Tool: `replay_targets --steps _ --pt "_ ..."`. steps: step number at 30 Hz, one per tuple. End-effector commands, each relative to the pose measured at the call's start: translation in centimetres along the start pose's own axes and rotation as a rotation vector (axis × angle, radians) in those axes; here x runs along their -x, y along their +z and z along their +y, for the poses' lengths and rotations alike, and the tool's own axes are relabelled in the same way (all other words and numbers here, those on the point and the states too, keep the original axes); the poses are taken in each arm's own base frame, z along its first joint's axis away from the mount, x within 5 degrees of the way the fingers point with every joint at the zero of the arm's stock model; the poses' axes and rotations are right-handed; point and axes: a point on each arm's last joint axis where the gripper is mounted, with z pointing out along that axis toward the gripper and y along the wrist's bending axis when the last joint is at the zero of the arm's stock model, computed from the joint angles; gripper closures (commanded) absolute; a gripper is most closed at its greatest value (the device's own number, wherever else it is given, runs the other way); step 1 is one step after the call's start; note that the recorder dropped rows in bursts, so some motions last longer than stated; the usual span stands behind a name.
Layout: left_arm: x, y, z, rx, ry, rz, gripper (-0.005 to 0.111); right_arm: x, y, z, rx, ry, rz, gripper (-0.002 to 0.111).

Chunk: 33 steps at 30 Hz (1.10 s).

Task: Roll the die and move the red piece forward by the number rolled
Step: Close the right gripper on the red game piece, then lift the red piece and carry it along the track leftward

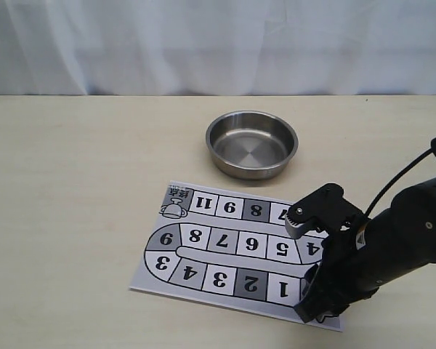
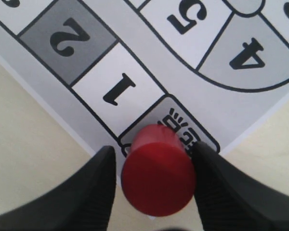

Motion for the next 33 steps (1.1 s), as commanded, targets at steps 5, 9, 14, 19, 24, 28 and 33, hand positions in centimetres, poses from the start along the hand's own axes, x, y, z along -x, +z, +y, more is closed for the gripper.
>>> replay_targets --steps 5,9,14,19,24,28,33 --pt "-0.1 0.0 0.0 -0.002 -0.011 -0.003 0.107 0.0 0.1 0.0 -0.005 0.0 -0.015 0.058" --pt "-0.1 0.0 0.0 -0.002 -0.011 -0.003 0.107 0.0 0.1 0.0 -0.005 0.0 -0.015 0.063" --pt "-0.1 0.0 0.0 -0.002 -0.011 -0.003 0.107 0.0 0.1 0.0 -0.005 0.0 -0.015 0.083" --pt "-0.1 0.0 0.0 -0.002 -0.011 -0.003 0.107 1.6 -0.9 -0.1 0.0 -0.019 -0.006 0.104" --pt "-0.1 0.0 0.0 -0.002 -0.011 -0.003 0.107 3.1 -2.0 -0.1 0.018 0.0 -0.015 0.104" --pt "-0.1 0.0 0.0 -0.002 -0.011 -0.003 0.107 3.5 -2.2 0.0 0.033 0.021 -0.022 0.104" --pt "-0.1 0.0 0.0 -0.002 -0.011 -0.003 0.107 3.9 -1.9 0.9 0.043 -0.006 -0.038 0.104"
